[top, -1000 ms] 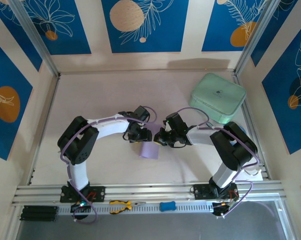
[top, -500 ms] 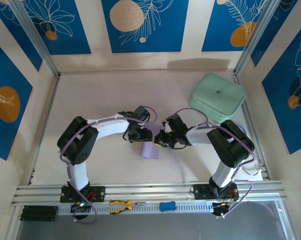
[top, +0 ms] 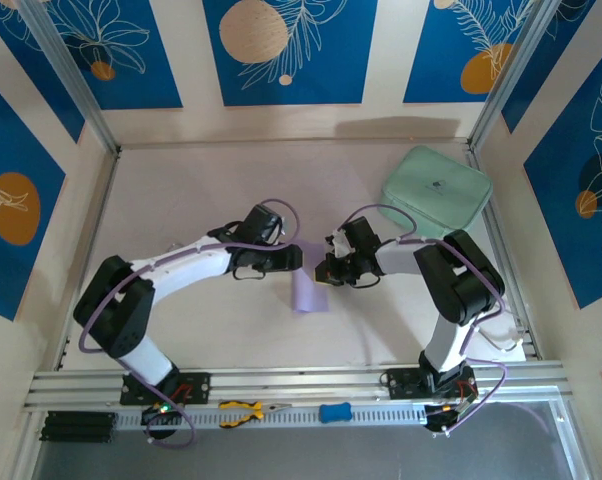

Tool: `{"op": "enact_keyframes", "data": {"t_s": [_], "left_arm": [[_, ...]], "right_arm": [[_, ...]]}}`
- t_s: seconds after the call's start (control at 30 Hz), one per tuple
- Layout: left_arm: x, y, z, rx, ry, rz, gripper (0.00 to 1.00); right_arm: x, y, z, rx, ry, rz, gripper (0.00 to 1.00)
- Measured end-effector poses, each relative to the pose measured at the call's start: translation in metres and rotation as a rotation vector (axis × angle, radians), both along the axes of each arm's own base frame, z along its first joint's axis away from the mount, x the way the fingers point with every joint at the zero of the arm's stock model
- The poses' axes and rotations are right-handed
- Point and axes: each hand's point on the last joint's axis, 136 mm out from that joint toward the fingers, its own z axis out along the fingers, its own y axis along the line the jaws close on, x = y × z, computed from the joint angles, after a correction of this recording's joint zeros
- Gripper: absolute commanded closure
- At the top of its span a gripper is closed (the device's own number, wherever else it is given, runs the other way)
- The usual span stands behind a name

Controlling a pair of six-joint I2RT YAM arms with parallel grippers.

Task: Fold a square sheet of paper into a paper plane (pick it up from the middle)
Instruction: First fold the square sheet of paper in half at the center of the table.

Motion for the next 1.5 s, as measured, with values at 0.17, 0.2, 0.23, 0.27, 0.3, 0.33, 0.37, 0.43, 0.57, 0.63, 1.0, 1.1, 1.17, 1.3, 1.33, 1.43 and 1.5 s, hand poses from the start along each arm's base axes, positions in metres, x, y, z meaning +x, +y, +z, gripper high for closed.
{"op": "enact_keyframes", "data": {"t_s": [0.17,0.2,0.23,0.27,0.3,0.33,0.37,0.43,0.57,0.63,1.0,1.1,1.17,1.3,1.33,1.43,1.5], "left_arm": [[-0.002,-0.012,-0.001,-0.130,0.012,-0.052,0.86],[-0.003,-0.016,-0.001,-0.155,0.016,-0.063,0.90],[-0.003,-0.021,-0.001,-0.182,0.019,-0.077,0.95],[-0.003,-0.026,-0.001,-0.208,0.022,-0.091,0.99],[-0.003,-0.030,-0.001,-0.230,0.025,-0.102,1.00],[-0.003,-0.034,-0.001,-0.251,0.026,-0.117,1.00],[-0.003,-0.038,-0.002,-0.266,0.029,-0.127,1.00],[-0.002,-0.042,-0.007,-0.282,0.038,-0.139,1.00],[-0.004,-0.044,-0.018,-0.286,0.060,-0.151,1.00],[-0.004,-0.043,-0.023,-0.282,0.068,-0.149,1.00],[-0.013,-0.029,-0.059,-0.231,0.115,-0.141,1.00],[-0.019,-0.022,-0.071,-0.211,0.127,-0.137,1.00],[-0.019,-0.018,-0.075,-0.220,0.125,-0.135,1.00],[-0.019,-0.018,-0.075,-0.243,0.106,-0.146,1.00],[-0.019,-0.018,-0.074,-0.250,0.103,-0.147,1.00],[-0.019,-0.018,-0.073,-0.254,0.103,-0.148,1.00],[-0.020,-0.014,-0.072,-0.243,0.111,-0.139,1.00]], "right_arm": [[0.000,-0.001,0.000,0.006,-0.006,0.013,1.00],[0.001,-0.001,0.000,0.006,-0.006,0.010,1.00],[0.001,-0.002,0.000,0.008,-0.005,0.008,1.00],[0.002,-0.002,0.000,0.010,-0.004,0.008,1.00],[0.002,-0.002,0.000,0.011,-0.002,0.007,1.00],[0.002,-0.002,0.000,0.012,-0.001,0.008,1.00],[0.002,-0.002,0.000,0.012,-0.002,0.007,1.00],[0.002,-0.002,0.000,0.014,0.000,0.008,1.00],[0.002,-0.003,0.000,0.019,0.005,0.008,1.00],[0.002,-0.003,0.000,0.019,0.005,0.008,1.00],[0.002,-0.003,0.000,0.019,0.005,0.007,1.00],[0.001,-0.003,0.000,0.019,0.005,0.007,1.00],[0.002,-0.002,0.000,0.019,0.004,0.008,1.00],[0.001,-0.002,0.000,0.019,0.004,0.007,1.00],[0.001,-0.003,0.000,0.019,0.004,0.007,1.00],[0.001,-0.003,0.000,0.019,0.004,0.007,1.00],[0.001,-0.003,0.000,0.019,0.003,0.007,1.00]]}}
